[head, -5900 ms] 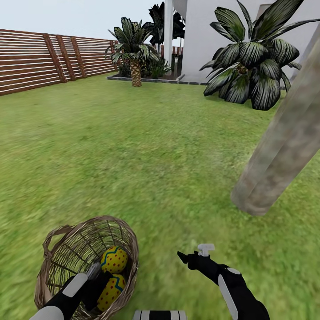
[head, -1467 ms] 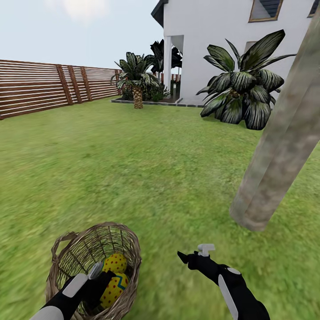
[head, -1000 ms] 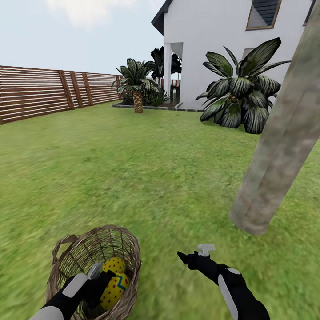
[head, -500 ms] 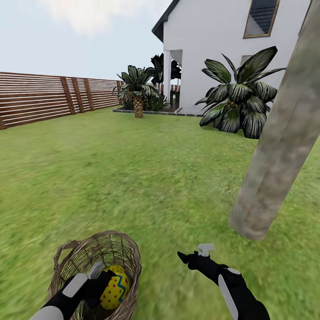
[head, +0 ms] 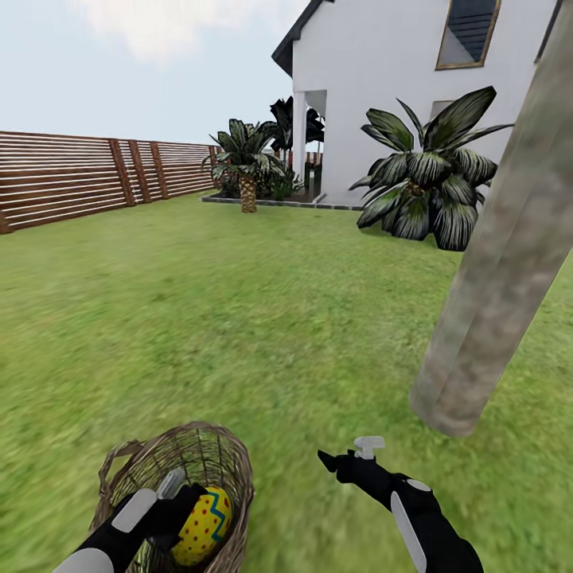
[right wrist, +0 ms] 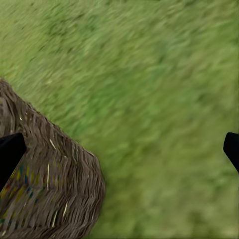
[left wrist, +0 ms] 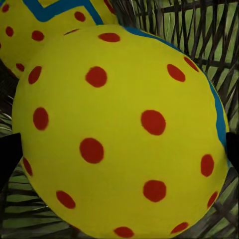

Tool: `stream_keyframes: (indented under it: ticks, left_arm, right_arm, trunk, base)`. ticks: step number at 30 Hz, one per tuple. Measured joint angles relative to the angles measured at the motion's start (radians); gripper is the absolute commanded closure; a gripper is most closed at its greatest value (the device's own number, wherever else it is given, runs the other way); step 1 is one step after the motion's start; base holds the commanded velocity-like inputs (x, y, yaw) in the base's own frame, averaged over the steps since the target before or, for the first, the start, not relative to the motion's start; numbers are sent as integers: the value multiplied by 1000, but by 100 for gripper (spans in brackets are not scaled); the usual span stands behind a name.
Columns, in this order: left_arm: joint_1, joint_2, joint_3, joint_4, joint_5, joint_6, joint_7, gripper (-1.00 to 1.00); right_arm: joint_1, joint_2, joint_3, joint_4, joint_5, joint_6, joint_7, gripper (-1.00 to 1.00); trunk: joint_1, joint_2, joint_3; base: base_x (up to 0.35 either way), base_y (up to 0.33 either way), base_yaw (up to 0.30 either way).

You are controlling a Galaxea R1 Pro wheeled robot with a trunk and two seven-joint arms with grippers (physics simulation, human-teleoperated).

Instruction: Take the three Easter eggs out of the wicker basket on the lawn in the garden, then place them on the lawn next to a single tree (choose any tree) so that all three eggs are next to the same tree and none are left in the basket.

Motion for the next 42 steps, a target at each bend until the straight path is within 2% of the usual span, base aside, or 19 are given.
stream_keyframes:
  ticks: [30, 35, 42]
  left_arm:
    - [0, 0, -6, -5, -2, 2, 0, 100]
    - [5, 0, -7, -100, -2, 3, 0, 100]
    - [6, 0, -6, -118, 0, 4, 0, 100]
  right_arm:
    - [0, 0, 0, 0, 0, 0, 0, -100]
    - [0, 0, 0, 0, 0, 0, 0, -100]
    - [0, 0, 0, 0, 0, 0, 0, -100]
  trunk:
    - [-115, 210, 94]
    - [-134, 245, 110]
    - [-161, 294, 132]
  base:
    - [0, 0, 0]
    - [0, 0, 0]
    - [0, 0, 0]
